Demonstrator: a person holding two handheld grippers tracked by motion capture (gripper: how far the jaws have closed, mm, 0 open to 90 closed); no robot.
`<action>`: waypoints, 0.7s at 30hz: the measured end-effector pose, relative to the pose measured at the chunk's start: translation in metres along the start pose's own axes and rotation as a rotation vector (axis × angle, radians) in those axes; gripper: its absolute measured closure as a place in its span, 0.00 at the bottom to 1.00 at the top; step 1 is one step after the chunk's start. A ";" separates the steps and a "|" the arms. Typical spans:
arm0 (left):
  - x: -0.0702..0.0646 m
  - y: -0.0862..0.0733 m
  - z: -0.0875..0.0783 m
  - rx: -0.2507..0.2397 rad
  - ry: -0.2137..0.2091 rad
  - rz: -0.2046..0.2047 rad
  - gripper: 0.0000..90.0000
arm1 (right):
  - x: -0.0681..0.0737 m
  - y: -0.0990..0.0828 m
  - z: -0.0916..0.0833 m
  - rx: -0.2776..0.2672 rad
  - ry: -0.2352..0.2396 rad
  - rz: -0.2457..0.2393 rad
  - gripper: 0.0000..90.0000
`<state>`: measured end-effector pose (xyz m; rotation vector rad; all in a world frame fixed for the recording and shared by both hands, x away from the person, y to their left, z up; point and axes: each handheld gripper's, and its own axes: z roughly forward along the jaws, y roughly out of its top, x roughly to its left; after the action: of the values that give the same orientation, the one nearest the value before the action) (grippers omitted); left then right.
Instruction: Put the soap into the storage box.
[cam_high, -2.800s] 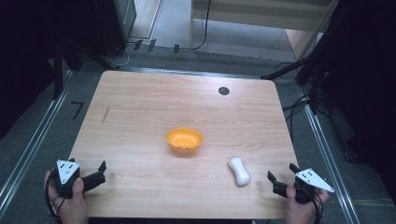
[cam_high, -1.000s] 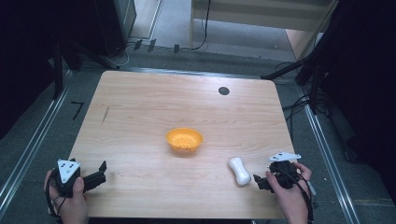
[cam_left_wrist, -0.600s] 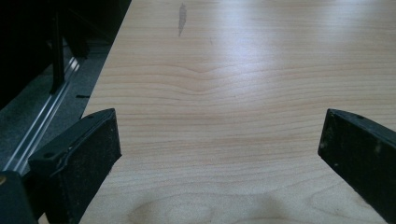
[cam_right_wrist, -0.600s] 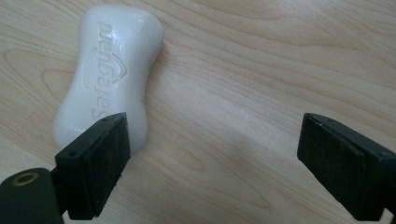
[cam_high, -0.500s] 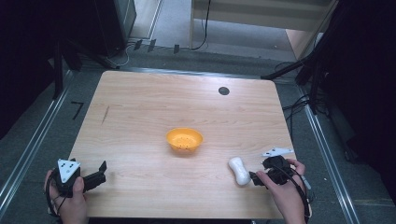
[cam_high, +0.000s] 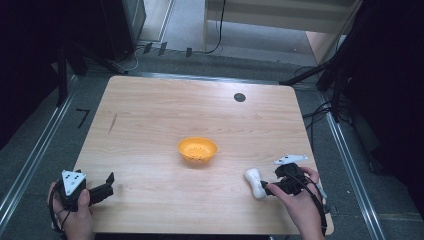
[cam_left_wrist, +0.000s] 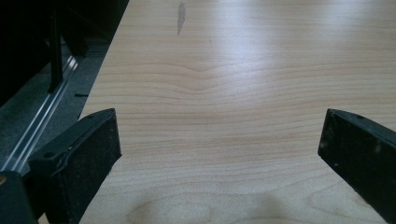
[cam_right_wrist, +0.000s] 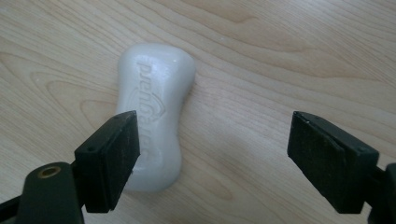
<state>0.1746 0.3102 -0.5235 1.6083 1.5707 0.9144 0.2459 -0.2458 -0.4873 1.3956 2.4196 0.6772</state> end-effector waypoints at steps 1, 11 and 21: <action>0.000 0.000 0.000 0.001 0.000 0.000 0.00 | 0.002 0.001 0.000 0.002 0.000 0.002 0.20; 0.000 0.000 0.000 0.007 0.001 -0.003 0.00 | 0.012 0.008 0.005 0.020 0.022 -0.008 0.20; 0.001 0.001 0.001 0.011 -0.005 -0.012 0.00 | 0.026 0.016 0.014 0.040 0.037 0.003 0.24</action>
<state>0.1759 0.3115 -0.5236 1.6057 1.5829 0.8955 0.2505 -0.2126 -0.4913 1.4140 2.4731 0.6648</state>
